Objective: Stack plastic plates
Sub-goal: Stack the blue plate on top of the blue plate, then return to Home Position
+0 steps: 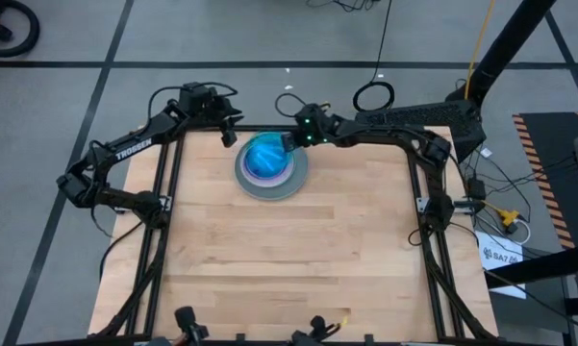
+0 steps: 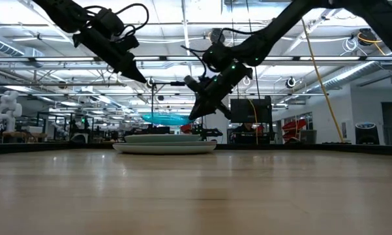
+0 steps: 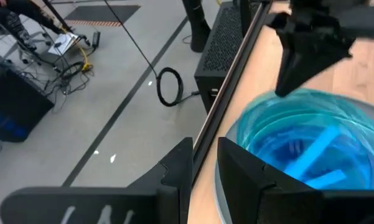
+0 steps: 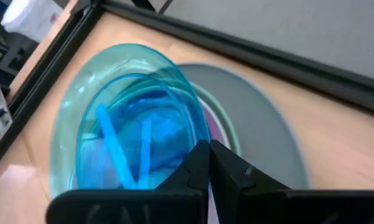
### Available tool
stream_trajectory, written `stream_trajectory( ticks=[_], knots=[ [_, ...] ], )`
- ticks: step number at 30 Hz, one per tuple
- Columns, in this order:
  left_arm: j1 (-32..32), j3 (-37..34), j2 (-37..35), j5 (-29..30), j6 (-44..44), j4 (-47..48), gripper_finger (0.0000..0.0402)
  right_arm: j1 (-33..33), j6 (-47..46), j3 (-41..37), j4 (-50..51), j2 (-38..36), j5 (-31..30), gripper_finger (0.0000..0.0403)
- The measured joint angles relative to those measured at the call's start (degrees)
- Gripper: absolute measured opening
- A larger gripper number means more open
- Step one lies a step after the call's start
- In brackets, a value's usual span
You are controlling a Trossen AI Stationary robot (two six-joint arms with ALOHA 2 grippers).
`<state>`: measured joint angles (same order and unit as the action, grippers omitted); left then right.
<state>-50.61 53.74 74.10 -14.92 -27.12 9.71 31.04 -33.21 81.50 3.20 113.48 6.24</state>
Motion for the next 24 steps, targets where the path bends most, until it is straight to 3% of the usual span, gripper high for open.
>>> stream_trajectory(
  ticks=[12, 21, 24],
  knots=[
    [-1.11, 0.0, -0.01, -0.03, 0.05, 0.99, 0.0083, -2.94, -0.6, 3.33, 2.14, 2.72, -0.29, 0.0005],
    [-1.03, 0.0, -0.01, -0.29, 1.82, 1.22, 0.0083, -3.91, -0.12, 3.33, 3.13, 2.68, -4.66, 0.0073],
    [-1.03, 0.0, 0.0, -4.18, 3.94, 2.65, 0.0083, -3.91, 1.96, 3.31, 4.72, 2.03, -4.56, 0.0093]
  ],
)
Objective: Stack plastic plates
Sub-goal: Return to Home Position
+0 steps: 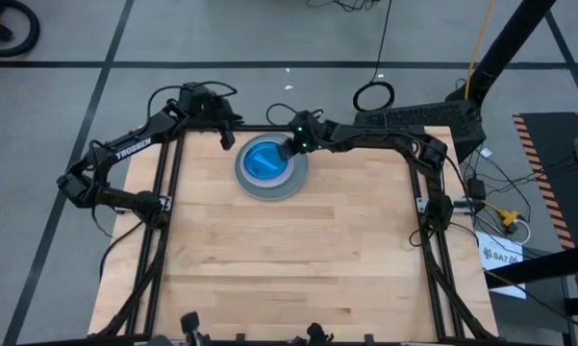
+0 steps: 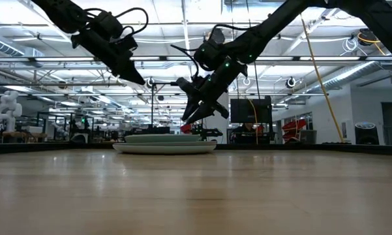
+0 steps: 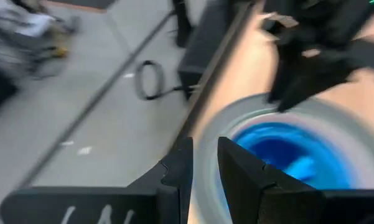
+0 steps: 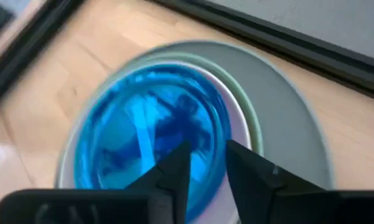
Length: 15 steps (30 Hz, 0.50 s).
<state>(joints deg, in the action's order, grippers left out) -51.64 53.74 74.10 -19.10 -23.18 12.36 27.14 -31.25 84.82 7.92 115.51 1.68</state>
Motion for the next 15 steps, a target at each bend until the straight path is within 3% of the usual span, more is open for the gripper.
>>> stream_trajectory(
  ticks=[5, 8, 12, 15],
  knots=[
    [1.61, -3.99, -2.59, -12.88, 7.14, -0.23, 0.008, -1.57, 14.78, -0.38, 4.04, -3.76, -0.4, 0.011],
    [5.42, -10.27, -8.3, -13.43, 12.04, -5.5, 0.0074, -4.48, 24.9, -4.86, -0.59, -8.77, 0.23, 0.0109],
    [11.24, -14.59, -17.42, -12.57, 14.48, -15.64, 0.0057, -6.58, 33.32, -17.34, -9.73, -18.05, 6.29, 0.01],
    [14.62, -15.02, -24.11, -12.21, 14.78, -13.81, 0.0049, -6.47, 37.82, -28.49, -18.2, -26.15, 12.98, 0.0093]
  ],
)
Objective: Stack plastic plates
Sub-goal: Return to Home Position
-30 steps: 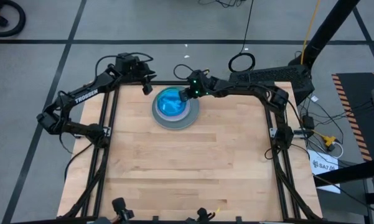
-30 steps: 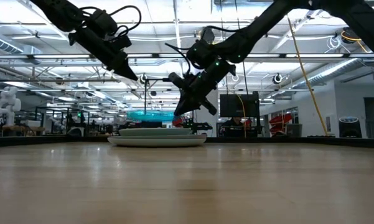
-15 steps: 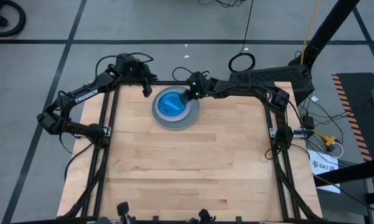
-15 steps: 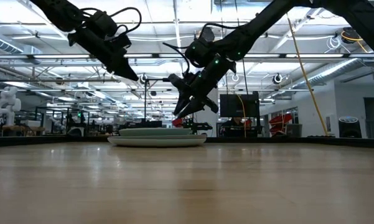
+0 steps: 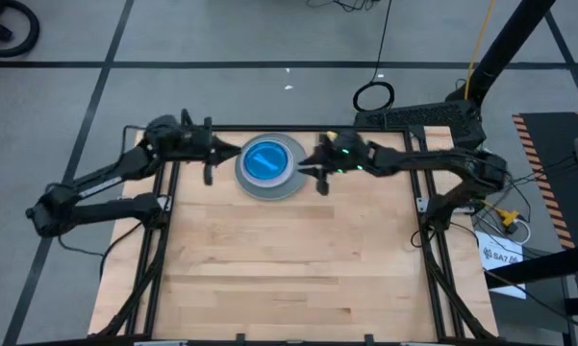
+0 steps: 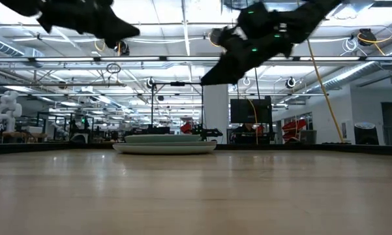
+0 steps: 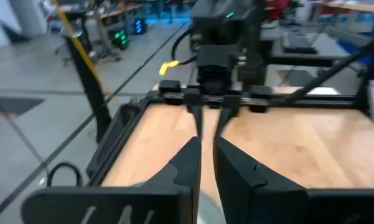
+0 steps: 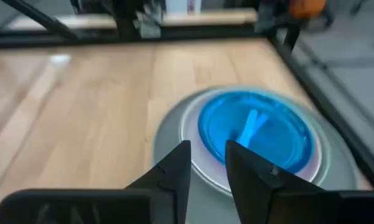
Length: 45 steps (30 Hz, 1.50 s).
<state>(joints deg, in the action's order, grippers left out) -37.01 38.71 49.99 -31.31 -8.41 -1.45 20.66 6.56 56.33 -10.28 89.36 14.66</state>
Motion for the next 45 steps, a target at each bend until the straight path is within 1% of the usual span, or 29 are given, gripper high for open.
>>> stream_trajectory(
  ticks=[3, 6, 10, 14, 16, 18, 21, 24, 31, 36, 39, 42, 45],
  knots=[
    [2.47, -0.04, -6.02, 1.82, -0.43, 4.29, 0.0047, -0.01, 0.98, -9.4, -7.5, -6.71, 0.47, 0.0088],
    [4.31, -0.04, -11.59, 6.1, 0.05, 9.46, 0.0046, 0.25, 2.09, -16.35, -9.66, -13.07, 0.56, 0.0084],
    [7.43, -0.08, -17.84, 7.68, 1.09, 15.87, 0.0046, 0.38, 3.17, -23.61, -10.09, -21.17, 0.45, 0.0078],
    [10.65, -0.08, -23.97, 11.6, 3.63, 20.73, 0.0046, 0.33, 3.13, -30.14, -12.26, -28.61, 0.2, 0.0073],
    [12.2, -0.08, -27.08, 13.45, 5.11, 22.81, 0.0046, 0.33, 3.15, -32.76, -13.05, -31.92, -1.47, 0.0069],
    [13.66, -0.91, -30.06, 14.37, 6.52, 22.95, 0.0046, 0.33, 2.64, -35.52, -13.52, -34.95, -2.65, 0.0066],
    [15.34, -3.89, -34.99, 15.43, 7.87, 22.65, 0.0046, 0.33, 0.95, -39.57, -16.2, -38.92, -2.71, 0.0062],
    [16.21, -7.97, -39.36, 17.64, 10.11, 20.84, 0.0046, 0.33, -0.97, -43.65, -19.65, -41.71, -2.71, 0.0058],
    [17.14, -18.26, -46.47, 17.9, 12.91, 17.3, 0.0046, 0.19, -3.09, -50.61, -27.94, -45.25, -2.33, 0.0054],
    [18.48, -23.95, -49.85, 17.86, 13.01, 16.24, 0.0046, -0.71, -4.35, -55.21, -36.67, -45.94, -1.95, 0.0054],
    [19.35, -26.32, -49.79, 17.84, 12.81, 14.21, 0.0046, -1.36, -4.27, -55.19, -35.63, -46.0, -2.37, 0.0052],
    [20.0, -29.98, -49.76, 17.84, 13.01, 9.65, 0.0046, -1.68, -3.66, -55.22, -35.17, -46.0, -2.43, 0.0049],
    [20.44, -32.82, -49.74, 17.86, 12.33, 7.95, 0.0046, -1.68, -4.1, -55.27, -35.16, -46.1, -2.48, 0.0046]
  ],
)
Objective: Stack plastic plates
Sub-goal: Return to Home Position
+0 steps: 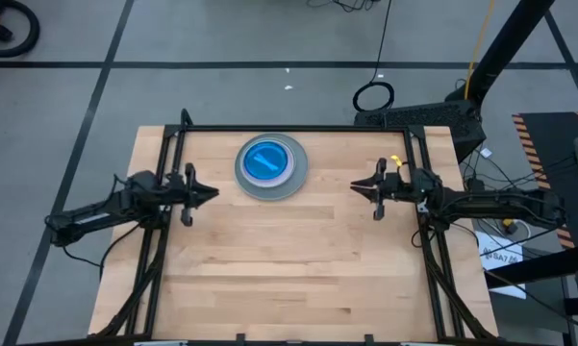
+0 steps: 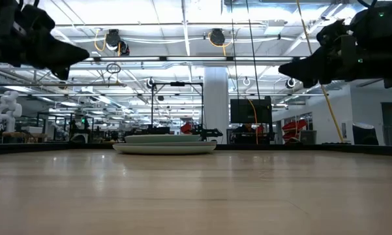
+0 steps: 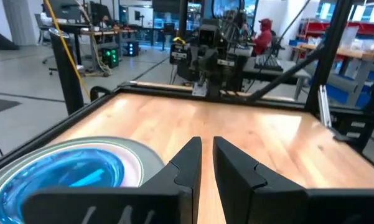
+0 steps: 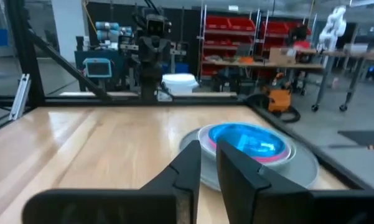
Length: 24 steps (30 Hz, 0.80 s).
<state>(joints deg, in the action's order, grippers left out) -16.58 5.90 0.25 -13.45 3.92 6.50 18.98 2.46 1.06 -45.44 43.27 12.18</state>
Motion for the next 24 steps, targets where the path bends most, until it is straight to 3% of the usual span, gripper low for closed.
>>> stream_trajectory(
  ticks=[5, 11, 24],
  knots=[
    [-0.02, -2.63, 0.0, 0.95, -4.15, -0.76, 0.0046, 0.02, -4.2, -0.03, 2.09, 0.07, -0.03, 0.0043],
    [-0.04, -2.7, 0.5, 7.68, -3.21, -0.65, 0.0046, 0.04, -2.5, -0.07, 5.12, 0.07, -0.1, 0.0043],
    [-0.04, -2.7, 0.52, 7.96, -3.64, -0.62, 0.0046, 0.02, -2.24, -0.16, 7.93, -0.69, -0.12, 0.0043]
  ],
)
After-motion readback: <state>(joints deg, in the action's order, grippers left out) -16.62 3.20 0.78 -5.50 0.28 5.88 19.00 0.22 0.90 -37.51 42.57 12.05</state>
